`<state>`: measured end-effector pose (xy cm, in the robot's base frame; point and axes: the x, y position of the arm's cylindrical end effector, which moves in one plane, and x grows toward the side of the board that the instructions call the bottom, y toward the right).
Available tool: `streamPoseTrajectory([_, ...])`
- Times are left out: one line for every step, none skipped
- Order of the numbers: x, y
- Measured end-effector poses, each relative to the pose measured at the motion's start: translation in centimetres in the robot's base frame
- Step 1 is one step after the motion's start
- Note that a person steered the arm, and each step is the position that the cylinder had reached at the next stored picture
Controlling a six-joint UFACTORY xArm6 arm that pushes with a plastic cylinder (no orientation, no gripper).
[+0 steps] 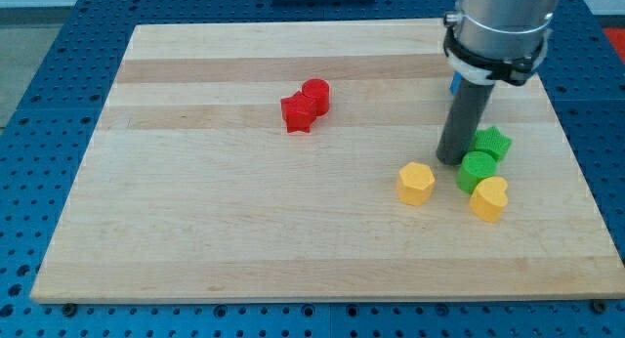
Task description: Push the arm right beside the heart
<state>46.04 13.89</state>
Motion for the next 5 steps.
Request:
streamPoseTrajectory([1.0,-4.5])
streamPoseTrajectory([3.4,-7.8])
streamPoseTrajectory([6.7,-10.9])
streamPoseTrajectory([13.6,-10.0])
streamPoseTrajectory([15.5,1.0])
